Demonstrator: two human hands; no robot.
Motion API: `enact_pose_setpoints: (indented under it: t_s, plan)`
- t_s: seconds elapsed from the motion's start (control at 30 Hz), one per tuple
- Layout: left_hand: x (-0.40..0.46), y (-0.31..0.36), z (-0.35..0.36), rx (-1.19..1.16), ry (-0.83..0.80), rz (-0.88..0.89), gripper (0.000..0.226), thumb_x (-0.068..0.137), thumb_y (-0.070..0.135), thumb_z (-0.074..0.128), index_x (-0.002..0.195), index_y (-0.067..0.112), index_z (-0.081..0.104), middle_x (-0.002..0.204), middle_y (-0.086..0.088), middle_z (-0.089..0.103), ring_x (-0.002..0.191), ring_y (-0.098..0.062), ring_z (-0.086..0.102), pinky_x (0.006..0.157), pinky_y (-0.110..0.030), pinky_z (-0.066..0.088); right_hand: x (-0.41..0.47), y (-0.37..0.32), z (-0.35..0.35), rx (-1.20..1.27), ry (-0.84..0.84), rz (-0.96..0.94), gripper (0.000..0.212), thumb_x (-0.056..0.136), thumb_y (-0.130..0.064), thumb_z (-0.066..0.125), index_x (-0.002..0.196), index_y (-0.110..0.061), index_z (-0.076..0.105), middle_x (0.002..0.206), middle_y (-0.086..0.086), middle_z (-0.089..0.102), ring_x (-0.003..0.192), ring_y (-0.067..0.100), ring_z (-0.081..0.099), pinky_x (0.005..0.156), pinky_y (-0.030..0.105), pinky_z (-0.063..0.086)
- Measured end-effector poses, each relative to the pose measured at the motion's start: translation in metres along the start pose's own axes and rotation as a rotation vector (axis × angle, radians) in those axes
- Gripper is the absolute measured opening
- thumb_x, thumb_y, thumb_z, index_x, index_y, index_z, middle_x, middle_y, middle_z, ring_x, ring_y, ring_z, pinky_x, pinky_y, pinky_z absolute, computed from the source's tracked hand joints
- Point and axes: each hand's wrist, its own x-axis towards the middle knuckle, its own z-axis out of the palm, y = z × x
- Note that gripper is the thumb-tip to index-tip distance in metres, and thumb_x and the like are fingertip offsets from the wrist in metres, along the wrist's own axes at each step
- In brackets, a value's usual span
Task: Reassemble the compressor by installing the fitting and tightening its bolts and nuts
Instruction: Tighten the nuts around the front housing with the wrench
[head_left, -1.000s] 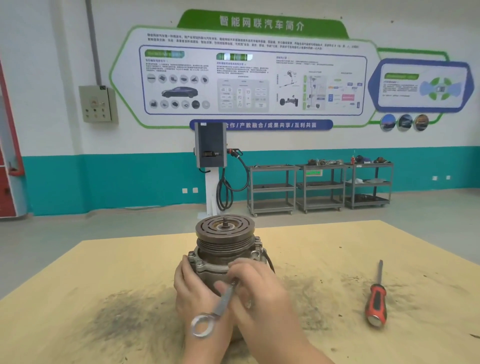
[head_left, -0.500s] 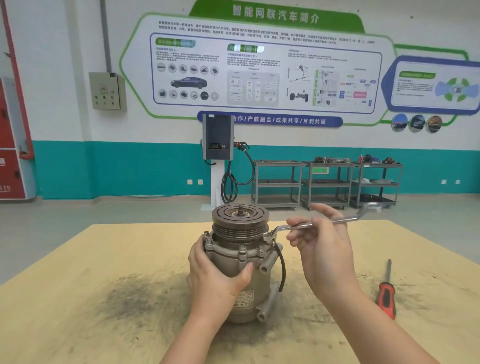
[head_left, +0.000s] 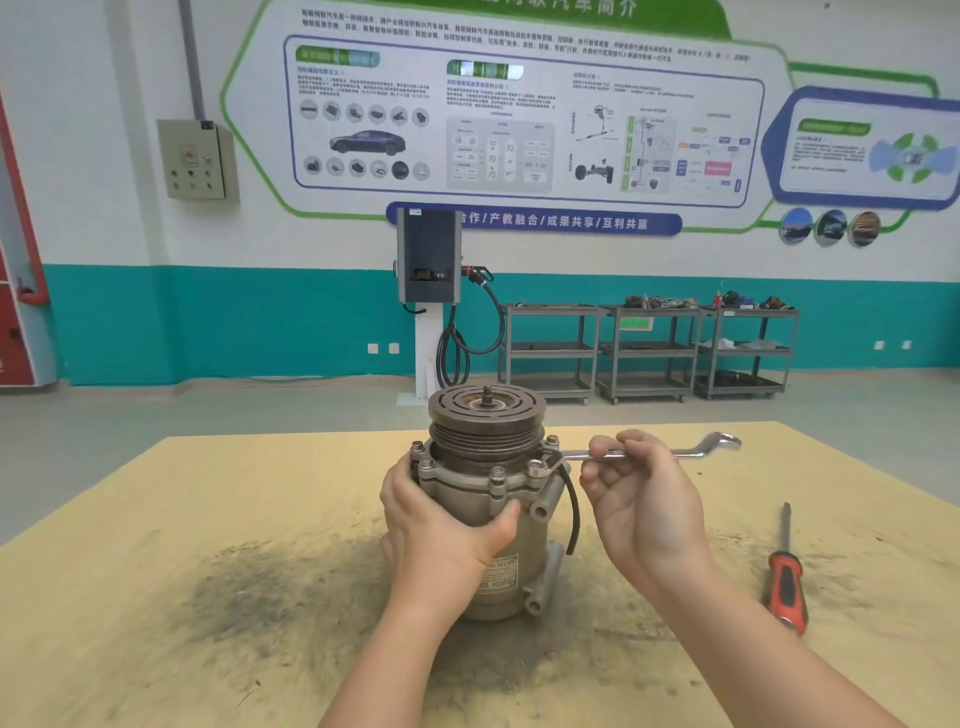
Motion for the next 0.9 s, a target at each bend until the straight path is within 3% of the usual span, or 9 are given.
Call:
enact_pose_setpoints:
  t_s: [0.17,0.3,0.37,0.47,0.53,0.6,0.7,0.8,0.9]
  plan:
    - [-0.003,0.008,0.007,0.022,0.029,-0.039,0.122,0.050,0.068,0.066,0.147,0.021,0.011,0.151,0.001,0.018,0.139,-0.024,0.031,0.112,-0.044,0.024,-0.028,0.011,-0.018,-0.307,-0.139,-0.364,0.013,0.095,0.000,0.039,0.091,-0.012,0.044,0.079,0.012,0.071,0.066,0.021,0.063,0.063,0.024,0.051]
    - [-0.010,0.019,0.013,0.010,0.073,-0.044,0.120,0.054,0.070,0.063,0.148,0.019,0.010,0.154,-0.001,0.016,0.142,-0.024,0.025,0.112,-0.047,0.021,-0.042,0.021,-0.009,-0.786,-0.268,-0.708,0.021,0.088,-0.013,0.058,0.090,-0.034,0.059,0.088,-0.005,0.069,0.079,0.011,0.066,0.069,0.022,0.053]
    - [-0.014,0.024,0.016,-0.033,0.138,-0.047,0.100,0.070,0.058,0.056,0.149,0.011,0.017,0.154,-0.009,0.021,0.141,-0.030,0.028,0.110,-0.050,0.025,-0.042,0.029,-0.001,-1.034,-0.390,-0.861,0.005,0.085,-0.020,0.064,0.089,-0.024,0.065,0.093,-0.009,0.066,0.084,0.007,0.063,0.071,0.023,0.052]
    - [-0.016,0.023,0.018,-0.035,0.234,-0.043,0.076,0.081,0.024,0.066,0.143,-0.004,0.033,0.145,-0.022,0.036,0.133,-0.038,0.040,0.102,-0.048,0.037,-0.036,0.038,0.014,-1.214,-0.450,-0.900,0.010,0.080,-0.020,0.069,0.088,-0.014,0.072,0.097,-0.005,0.067,0.086,0.010,0.063,0.070,0.031,0.055]
    - [-0.015,0.025,0.015,-0.039,0.168,-0.038,0.094,0.072,0.050,0.060,0.145,-0.001,0.029,0.147,-0.018,0.034,0.134,-0.034,0.039,0.103,-0.044,0.037,-0.030,0.031,0.024,-1.175,-0.443,-0.989,0.011,0.081,-0.022,0.069,0.085,-0.012,0.073,0.093,-0.004,0.068,0.084,0.009,0.063,0.071,0.027,0.054]
    - [-0.013,0.029,0.012,-0.094,0.145,-0.067,0.125,0.047,0.071,0.058,0.148,0.007,0.024,0.151,-0.012,0.030,0.138,-0.030,0.034,0.110,-0.046,0.031,-0.021,0.020,0.028,-1.067,-0.452,-1.062,0.018,0.089,-0.026,0.064,0.087,-0.009,0.070,0.091,-0.004,0.067,0.085,0.008,0.063,0.075,0.022,0.052]
    - [-0.012,0.028,0.013,-0.095,0.113,-0.075,0.130,0.047,0.046,0.091,0.150,0.010,0.019,0.154,-0.007,0.022,0.142,-0.025,0.028,0.113,-0.045,0.022,-0.010,0.004,0.027,-0.807,-0.298,-0.946,0.021,0.100,-0.036,0.045,0.097,-0.021,0.060,0.085,-0.008,0.067,0.073,0.007,0.064,0.067,0.018,0.050]
    - [-0.005,0.019,0.014,-0.071,0.087,-0.103,0.129,0.050,0.036,0.094,0.151,0.012,0.017,0.154,-0.004,0.021,0.139,-0.025,0.034,0.114,-0.045,0.026,0.004,-0.001,0.018,-0.415,-0.074,-0.605,0.018,0.106,-0.017,0.033,0.106,-0.022,0.050,0.074,0.008,0.068,0.055,0.016,0.057,0.054,0.021,0.047]
    - [-0.002,0.015,0.012,-0.093,0.064,-0.083,0.129,0.051,0.039,0.092,0.151,0.016,0.014,0.153,0.000,0.019,0.136,-0.025,0.039,0.113,-0.047,0.030,0.013,-0.005,0.005,-0.139,-0.002,-0.327,0.022,0.105,-0.006,0.031,0.110,-0.017,0.049,0.065,0.013,0.065,0.047,0.017,0.052,0.046,0.023,0.045]
